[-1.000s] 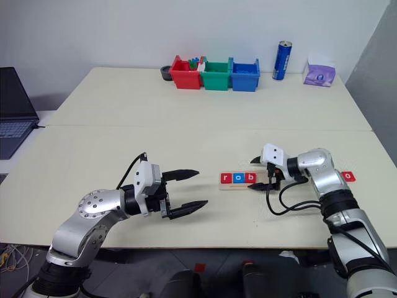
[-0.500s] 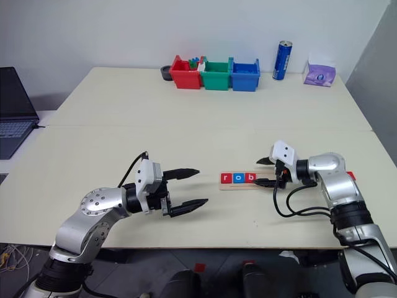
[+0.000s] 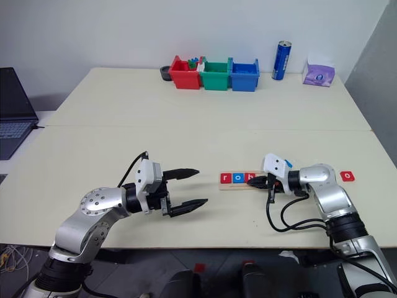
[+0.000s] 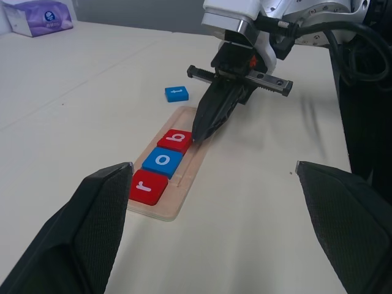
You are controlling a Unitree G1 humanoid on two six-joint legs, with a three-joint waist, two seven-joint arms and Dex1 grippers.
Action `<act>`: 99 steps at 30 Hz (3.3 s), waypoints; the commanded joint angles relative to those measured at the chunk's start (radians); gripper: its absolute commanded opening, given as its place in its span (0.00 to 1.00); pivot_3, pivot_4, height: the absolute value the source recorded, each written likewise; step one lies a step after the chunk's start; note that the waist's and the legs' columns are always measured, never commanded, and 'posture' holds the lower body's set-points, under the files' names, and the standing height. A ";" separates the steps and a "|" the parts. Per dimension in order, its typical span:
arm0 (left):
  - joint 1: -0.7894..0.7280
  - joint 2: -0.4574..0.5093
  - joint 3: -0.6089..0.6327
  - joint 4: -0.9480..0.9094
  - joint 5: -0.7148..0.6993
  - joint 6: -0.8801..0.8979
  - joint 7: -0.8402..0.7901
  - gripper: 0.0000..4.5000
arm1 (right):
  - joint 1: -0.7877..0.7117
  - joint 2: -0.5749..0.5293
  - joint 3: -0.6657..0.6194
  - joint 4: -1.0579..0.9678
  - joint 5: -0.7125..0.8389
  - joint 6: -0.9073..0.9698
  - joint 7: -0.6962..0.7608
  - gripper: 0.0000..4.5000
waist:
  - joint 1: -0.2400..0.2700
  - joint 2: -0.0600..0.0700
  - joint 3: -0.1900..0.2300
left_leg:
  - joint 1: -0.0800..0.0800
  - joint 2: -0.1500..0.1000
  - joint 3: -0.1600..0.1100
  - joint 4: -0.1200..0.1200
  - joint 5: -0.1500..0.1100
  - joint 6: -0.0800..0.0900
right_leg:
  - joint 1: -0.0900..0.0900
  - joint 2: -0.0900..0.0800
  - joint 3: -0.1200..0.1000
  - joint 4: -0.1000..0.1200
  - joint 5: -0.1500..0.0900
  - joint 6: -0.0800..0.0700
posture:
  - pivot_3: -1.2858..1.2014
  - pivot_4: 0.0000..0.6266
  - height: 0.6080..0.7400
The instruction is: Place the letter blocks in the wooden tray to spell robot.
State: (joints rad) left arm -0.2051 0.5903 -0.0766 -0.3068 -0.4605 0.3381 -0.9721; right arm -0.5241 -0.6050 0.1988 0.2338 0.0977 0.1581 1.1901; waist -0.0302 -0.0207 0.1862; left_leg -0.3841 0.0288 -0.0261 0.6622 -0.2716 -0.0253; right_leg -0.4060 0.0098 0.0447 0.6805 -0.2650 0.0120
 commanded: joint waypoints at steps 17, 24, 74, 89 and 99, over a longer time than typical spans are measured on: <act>0.008 0.009 0.015 -0.042 -0.007 -0.008 0.000 1.00 | -0.069 -0.006 -0.001 0.084 -0.024 -0.083 -0.013 0.00 | 0.000 0.000 0.000 | 0.000 0.000 0.000 0.000 0.000 0.000 | 0.000 0.000 0.000 0.000 0.000 0.000 | 0.52 0.24 1.00; 0.008 0.008 0.013 -0.041 -0.005 -0.013 -0.002 1.00 | -0.020 -0.073 -0.081 -0.115 0.118 0.167 0.029 0.00 | 0.001 0.000 0.000 | 0.000 0.000 0.000 0.000 0.000 0.000 | 0.000 0.000 0.000 0.000 0.000 0.000 | 0.52 0.24 1.00; -0.079 -0.037 -0.043 0.033 0.006 -0.018 -0.058 1.00 | 0.276 0.090 -0.688 -0.052 0.100 0.337 -0.969 1.00 | -0.002 0.002 -0.001 | 0.000 -0.001 0.002 -0.001 0.000 0.000 | -0.001 0.003 0.003 0.000 -0.003 0.005 | 0.52 0.24 1.00; -0.069 -0.030 -0.035 0.023 0.006 -0.017 -0.045 1.00 | 0.253 0.103 -0.689 0.050 0.143 0.289 -0.976 0.42 | -0.001 0.001 -0.001 | 0.000 -0.001 0.002 0.000 0.000 0.000 | 0.000 0.003 0.003 0.000 -0.003 0.005 | 0.52 0.24 1.00; -0.069 -0.029 -0.032 0.026 0.007 -0.023 -0.045 1.00 | 0.387 0.193 -0.594 -0.419 0.152 0.571 -1.101 0.32 | 0.000 0.002 -0.001 | -0.001 0.000 0.000 -0.001 0.000 0.000 | 0.000 0.003 0.004 0.000 -0.003 0.005 | 0.52 0.24 1.00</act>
State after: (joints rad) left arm -0.2706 0.5558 -0.1226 -0.2586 -0.4510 0.3262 -1.0148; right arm -0.1621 -0.4303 -0.4225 -0.0279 0.2376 0.6278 0.1239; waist -0.0301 -0.0184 0.1848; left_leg -0.3846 0.0291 -0.0264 0.6607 -0.2716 -0.0254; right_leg -0.4064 0.0129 0.0490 0.6803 -0.2682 0.0164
